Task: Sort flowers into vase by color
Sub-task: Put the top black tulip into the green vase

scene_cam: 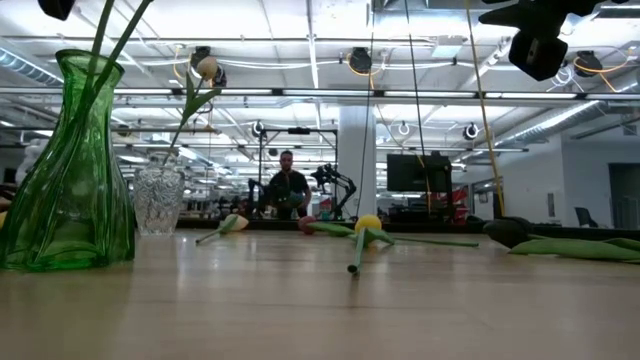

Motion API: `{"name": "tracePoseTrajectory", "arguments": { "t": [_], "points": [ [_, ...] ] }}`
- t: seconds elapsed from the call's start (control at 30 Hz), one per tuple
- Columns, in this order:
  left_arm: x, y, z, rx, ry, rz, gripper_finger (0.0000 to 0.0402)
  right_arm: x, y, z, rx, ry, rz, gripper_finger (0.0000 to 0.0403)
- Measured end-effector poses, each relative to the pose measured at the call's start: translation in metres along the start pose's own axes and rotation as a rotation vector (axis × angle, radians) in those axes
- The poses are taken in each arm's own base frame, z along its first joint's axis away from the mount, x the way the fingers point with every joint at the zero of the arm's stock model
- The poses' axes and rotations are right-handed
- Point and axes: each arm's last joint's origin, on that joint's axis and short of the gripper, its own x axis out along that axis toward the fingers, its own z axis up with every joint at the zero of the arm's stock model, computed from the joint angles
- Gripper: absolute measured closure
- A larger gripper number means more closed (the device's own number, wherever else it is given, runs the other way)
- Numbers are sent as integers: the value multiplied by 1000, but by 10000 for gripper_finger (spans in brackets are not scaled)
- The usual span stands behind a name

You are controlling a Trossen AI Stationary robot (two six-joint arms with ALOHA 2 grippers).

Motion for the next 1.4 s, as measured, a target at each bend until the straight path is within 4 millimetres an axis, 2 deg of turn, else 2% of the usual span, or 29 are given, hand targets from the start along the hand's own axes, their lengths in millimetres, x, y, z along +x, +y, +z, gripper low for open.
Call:
{"name": "tracePoseTrajectory", "arguments": {
  "t": [0.5,0.8,0.9,1.4],
  "points": [
    [2,-2,1,-15,28,-39,362,0,0,0,-16,0,0,328],
    [2,-2,1,-16,28,-40,279,0,0,0,-20,0,0,328],
    [2,-2,1,-17,28,-40,267,0,0,0,-27,0,0,328],
    [1,-5,0,-39,95,-132,265,0,0,0,-30,0,-1,328]
  ]
}}
